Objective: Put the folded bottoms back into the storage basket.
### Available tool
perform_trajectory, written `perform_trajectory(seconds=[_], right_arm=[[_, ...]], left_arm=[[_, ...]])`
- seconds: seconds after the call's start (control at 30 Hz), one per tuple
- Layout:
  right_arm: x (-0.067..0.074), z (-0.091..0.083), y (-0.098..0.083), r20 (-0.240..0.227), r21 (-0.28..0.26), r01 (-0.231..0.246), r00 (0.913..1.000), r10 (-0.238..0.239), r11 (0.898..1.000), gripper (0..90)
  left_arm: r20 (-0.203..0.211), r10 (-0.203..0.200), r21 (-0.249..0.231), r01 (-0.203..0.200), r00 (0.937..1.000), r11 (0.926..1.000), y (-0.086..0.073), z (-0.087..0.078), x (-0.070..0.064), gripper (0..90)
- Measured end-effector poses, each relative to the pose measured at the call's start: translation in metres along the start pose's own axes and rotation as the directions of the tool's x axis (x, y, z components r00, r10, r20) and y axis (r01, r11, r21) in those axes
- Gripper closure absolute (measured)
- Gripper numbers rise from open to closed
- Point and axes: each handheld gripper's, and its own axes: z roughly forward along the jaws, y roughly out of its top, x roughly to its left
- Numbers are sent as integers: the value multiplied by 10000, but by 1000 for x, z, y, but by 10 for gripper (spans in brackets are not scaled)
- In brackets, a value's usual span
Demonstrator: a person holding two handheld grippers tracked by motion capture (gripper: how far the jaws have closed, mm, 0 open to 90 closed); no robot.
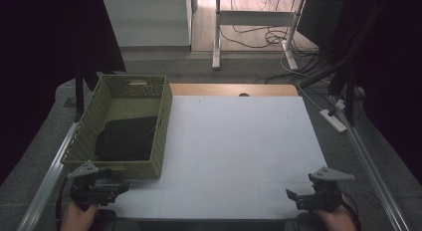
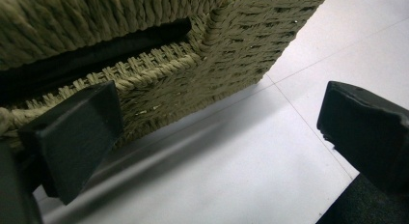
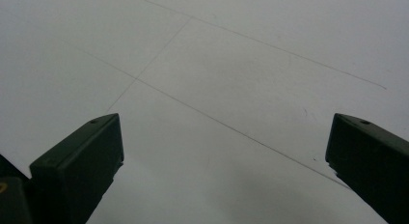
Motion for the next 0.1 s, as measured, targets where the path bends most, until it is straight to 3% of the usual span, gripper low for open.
perform_trajectory(seconds=[0.1], right_arm=[[0,1,0,1,71,48,10000,-48,10000,3]], left_arm=[[-13,-12,56,12,10000,10000,1,1,0,19]])
